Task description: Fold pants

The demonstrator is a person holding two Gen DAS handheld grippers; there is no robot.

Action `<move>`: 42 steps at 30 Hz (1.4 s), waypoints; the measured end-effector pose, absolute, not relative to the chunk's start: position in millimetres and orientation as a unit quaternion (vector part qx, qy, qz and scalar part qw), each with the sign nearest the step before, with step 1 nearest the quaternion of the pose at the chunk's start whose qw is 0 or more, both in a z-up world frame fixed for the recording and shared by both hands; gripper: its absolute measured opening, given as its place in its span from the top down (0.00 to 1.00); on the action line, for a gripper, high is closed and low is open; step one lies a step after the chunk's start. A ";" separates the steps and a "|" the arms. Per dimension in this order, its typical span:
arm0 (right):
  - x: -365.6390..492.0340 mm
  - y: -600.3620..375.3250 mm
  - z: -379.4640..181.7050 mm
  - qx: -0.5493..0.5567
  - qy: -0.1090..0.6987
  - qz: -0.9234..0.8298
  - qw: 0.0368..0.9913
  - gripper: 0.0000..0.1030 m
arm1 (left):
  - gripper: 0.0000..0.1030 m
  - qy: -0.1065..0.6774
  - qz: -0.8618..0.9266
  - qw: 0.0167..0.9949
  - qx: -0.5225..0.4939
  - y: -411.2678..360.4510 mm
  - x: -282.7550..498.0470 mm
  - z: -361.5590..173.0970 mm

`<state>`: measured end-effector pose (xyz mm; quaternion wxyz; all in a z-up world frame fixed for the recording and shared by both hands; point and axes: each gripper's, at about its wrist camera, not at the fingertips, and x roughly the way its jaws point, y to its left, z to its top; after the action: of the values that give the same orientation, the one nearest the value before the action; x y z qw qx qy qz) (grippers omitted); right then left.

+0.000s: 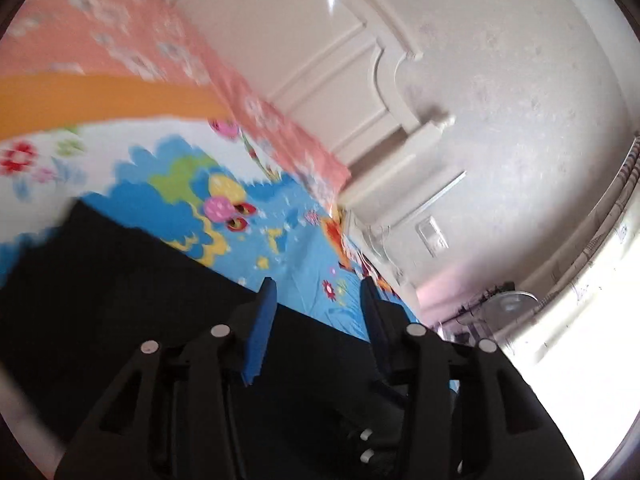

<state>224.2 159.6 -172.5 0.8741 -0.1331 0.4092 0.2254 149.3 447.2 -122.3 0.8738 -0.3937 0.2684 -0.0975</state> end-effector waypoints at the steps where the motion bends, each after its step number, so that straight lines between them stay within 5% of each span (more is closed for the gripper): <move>1: 224.8 161.1 -174.1 -0.136 0.412 0.224 0.873 0.07 | 0.58 0.288 -0.075 0.868 -0.396 452.0 160.8 -131.2; 2: 223.4 162.8 -175.6 -0.137 0.413 0.224 0.872 0.07 | 0.59 0.313 -0.054 0.857 -0.405 460.6 174.3 -145.5; 5: 221.7 165.4 -177.3 -0.139 0.410 0.223 0.873 0.07 | 0.98 0.368 0.014 0.829 -0.421 482.9 187.2 -186.2; 13: 225.2 165.2 -179.0 -0.138 0.411 0.223 0.873 0.06 | 0.98 0.303 0.074 0.848 -0.428 523.6 146.7 -169.9; 14: 225.9 165.2 -179.4 -0.136 0.412 0.223 0.873 0.06 | 0.67 0.299 0.111 0.851 -0.417 526.7 137.0 -160.8; 15: 225.8 165.2 -179.4 -0.136 0.411 0.223 0.873 0.06 | 0.48 0.284 0.136 0.857 -0.407 532.8 124.2 -151.6; 20: 224.7 165.9 -179.9 -0.138 0.408 0.220 0.876 0.06 | 0.46 0.193 0.126 0.852 -0.469 556.1 29.5 -120.6; 25: 224.1 165.7 -180.4 -0.136 0.409 0.221 0.875 0.06 | 0.47 0.171 0.088 0.805 -0.562 559.7 -20.8 -145.6; 37: 224.3 164.8 -180.0 -0.133 0.409 0.223 0.875 0.06 | 0.58 0.254 0.108 0.744 -0.608 547.4 10.1 -214.2; 42: 213.2 180.9 -159.3 -0.114 0.412 0.287 0.857 0.13 | 0.74 0.242 0.091 0.756 -0.602 555.8 15.3 -220.0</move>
<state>213.2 180.9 -159.3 0.8573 -0.1139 0.4121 0.2867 15.3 555.8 -220.0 0.7555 -0.6018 0.2425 0.0907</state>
